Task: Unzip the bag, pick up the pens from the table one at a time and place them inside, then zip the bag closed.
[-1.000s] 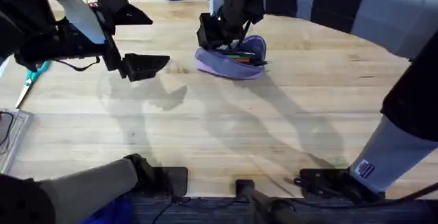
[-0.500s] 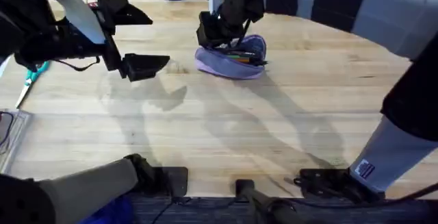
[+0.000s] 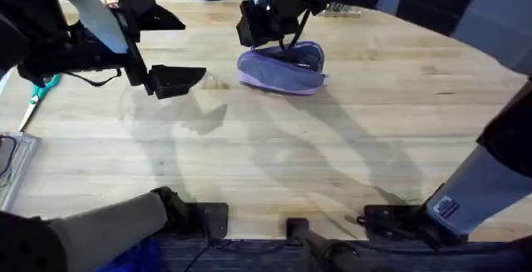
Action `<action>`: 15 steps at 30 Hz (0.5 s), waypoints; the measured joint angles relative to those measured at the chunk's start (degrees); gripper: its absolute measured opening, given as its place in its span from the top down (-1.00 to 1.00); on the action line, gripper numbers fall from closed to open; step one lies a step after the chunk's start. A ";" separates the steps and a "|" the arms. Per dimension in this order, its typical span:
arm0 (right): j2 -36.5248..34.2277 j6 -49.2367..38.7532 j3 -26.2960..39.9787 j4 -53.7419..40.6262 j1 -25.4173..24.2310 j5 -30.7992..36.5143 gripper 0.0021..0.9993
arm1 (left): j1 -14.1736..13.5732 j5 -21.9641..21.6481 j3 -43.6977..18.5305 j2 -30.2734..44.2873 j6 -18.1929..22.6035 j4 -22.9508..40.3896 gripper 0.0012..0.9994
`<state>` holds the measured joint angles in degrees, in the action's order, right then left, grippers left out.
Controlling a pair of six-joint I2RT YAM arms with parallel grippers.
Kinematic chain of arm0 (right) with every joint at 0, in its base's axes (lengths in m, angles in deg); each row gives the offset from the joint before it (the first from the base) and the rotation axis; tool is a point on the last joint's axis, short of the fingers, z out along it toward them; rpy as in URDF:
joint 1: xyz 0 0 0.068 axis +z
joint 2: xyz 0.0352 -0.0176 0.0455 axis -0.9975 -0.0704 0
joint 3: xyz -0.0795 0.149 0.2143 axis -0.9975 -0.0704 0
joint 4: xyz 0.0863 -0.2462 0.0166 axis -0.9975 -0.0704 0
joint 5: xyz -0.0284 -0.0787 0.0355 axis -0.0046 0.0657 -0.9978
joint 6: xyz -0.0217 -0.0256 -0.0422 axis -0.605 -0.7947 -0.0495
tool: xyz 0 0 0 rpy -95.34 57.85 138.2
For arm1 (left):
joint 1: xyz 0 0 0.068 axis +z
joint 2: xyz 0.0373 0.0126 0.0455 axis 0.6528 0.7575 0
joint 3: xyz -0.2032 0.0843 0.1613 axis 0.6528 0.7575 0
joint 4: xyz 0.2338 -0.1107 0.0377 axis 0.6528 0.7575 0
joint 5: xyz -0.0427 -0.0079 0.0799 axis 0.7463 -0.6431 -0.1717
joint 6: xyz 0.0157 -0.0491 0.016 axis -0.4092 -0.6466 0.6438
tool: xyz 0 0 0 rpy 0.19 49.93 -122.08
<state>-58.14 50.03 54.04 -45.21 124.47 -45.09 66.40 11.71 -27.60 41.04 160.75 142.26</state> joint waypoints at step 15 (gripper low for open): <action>0.17 -1.25 0.00 -0.25 0.00 0.02 0.94 | 0.00 0.00 0.00 0.00 0.00 0.07 -0.99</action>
<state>-57.97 48.77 54.04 -45.47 124.47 -45.07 66.40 11.71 -27.60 41.04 160.75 142.33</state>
